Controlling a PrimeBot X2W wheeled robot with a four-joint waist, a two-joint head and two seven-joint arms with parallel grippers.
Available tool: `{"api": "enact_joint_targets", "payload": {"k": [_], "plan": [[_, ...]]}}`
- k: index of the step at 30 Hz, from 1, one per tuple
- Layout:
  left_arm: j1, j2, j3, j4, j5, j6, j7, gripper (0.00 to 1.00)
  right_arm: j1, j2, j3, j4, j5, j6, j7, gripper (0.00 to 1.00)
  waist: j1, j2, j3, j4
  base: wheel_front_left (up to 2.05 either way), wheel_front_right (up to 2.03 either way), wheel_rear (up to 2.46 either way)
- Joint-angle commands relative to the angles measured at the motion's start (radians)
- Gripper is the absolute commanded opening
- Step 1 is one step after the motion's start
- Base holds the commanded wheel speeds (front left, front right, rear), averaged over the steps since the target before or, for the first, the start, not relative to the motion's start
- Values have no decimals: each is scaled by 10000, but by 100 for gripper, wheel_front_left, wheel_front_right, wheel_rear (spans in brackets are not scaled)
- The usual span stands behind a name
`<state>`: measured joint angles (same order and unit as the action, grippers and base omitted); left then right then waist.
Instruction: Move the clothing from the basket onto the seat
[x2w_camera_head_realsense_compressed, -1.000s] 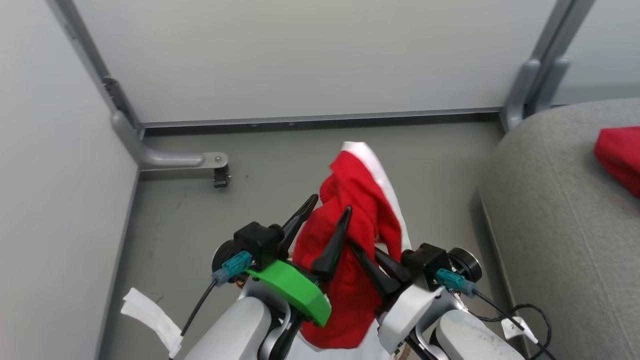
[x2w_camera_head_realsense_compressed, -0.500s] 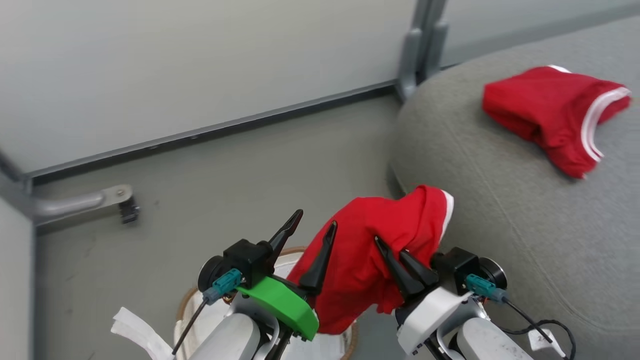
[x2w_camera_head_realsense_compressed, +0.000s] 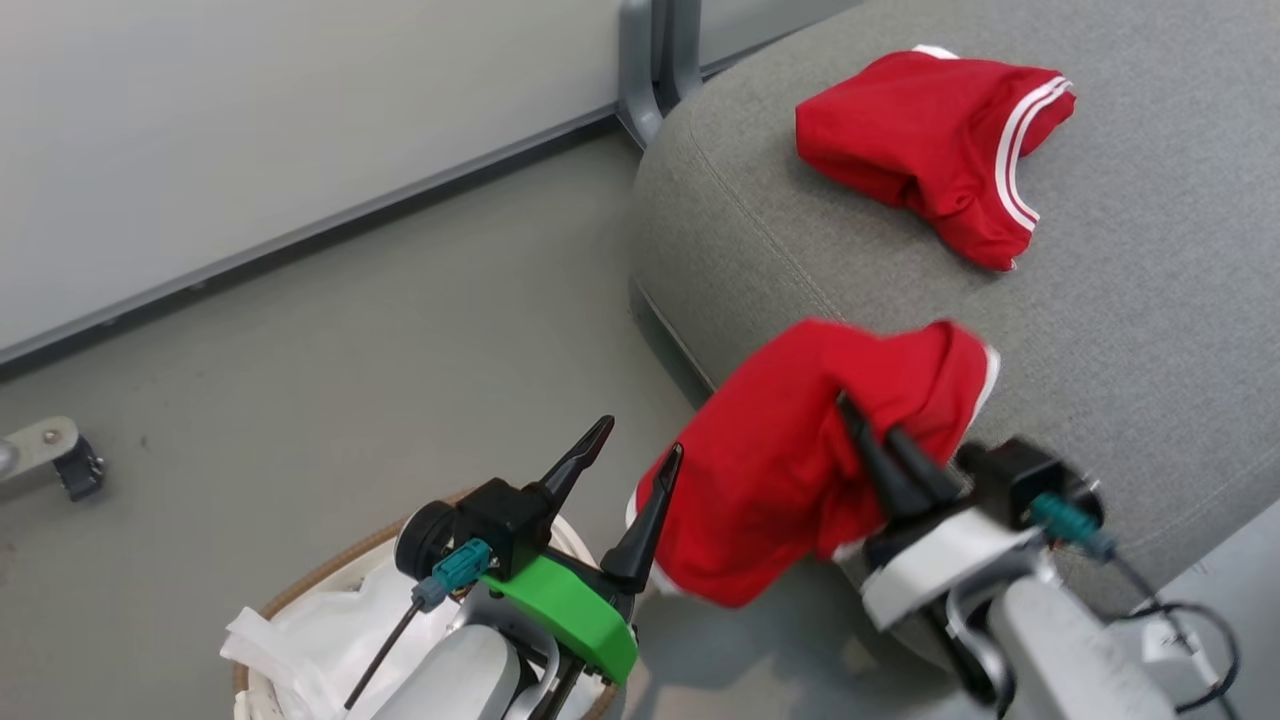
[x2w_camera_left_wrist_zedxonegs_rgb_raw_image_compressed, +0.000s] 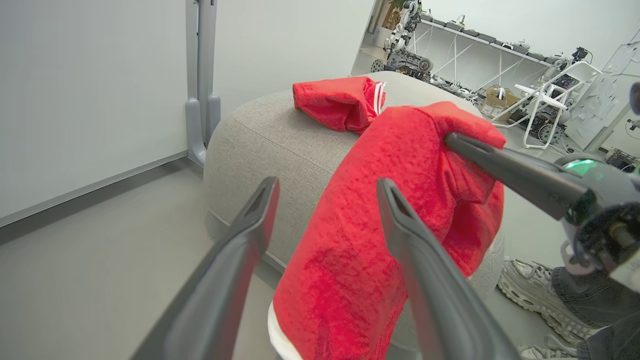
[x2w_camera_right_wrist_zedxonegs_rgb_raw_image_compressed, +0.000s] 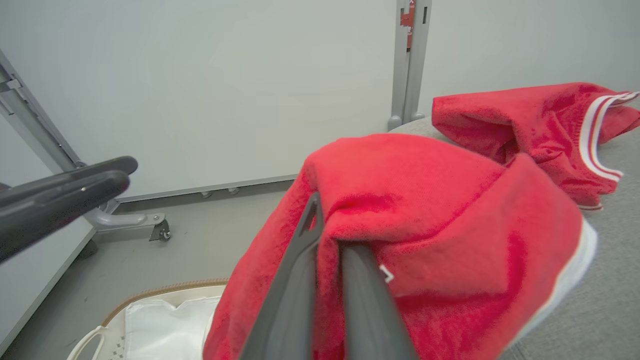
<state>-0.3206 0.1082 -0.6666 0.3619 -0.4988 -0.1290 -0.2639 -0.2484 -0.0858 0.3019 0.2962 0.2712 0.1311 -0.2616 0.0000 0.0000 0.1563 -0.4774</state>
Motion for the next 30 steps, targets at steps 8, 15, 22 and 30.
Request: {"api": "enact_joint_targets", "payload": {"k": [8,15,22,30], "plan": [[-682,507,-324,-166,157,-32,-7,100,-2271,-1591,-2153,-697,-460,-7,-50,0,0,0,1644,-50,0,0,0],[-1304,970,-555,-206,166,-32,-7,100,-4380,-3209,-4103,-6,-1146,-8,-49,0,0,0,2800,417,0,0,0],[-1921,1282,-714,-254,192,-32,-7,100,-5896,-4057,-5351,1523,-1663,-7,-49,0,0,0,3880,1112,0,0,0],[-2478,1512,-852,-218,252,-32,-7,100,-6310,-3318,-6474,3240,-2291,-7,-49,0,0,0,4848,1943,0,0,0]]}}
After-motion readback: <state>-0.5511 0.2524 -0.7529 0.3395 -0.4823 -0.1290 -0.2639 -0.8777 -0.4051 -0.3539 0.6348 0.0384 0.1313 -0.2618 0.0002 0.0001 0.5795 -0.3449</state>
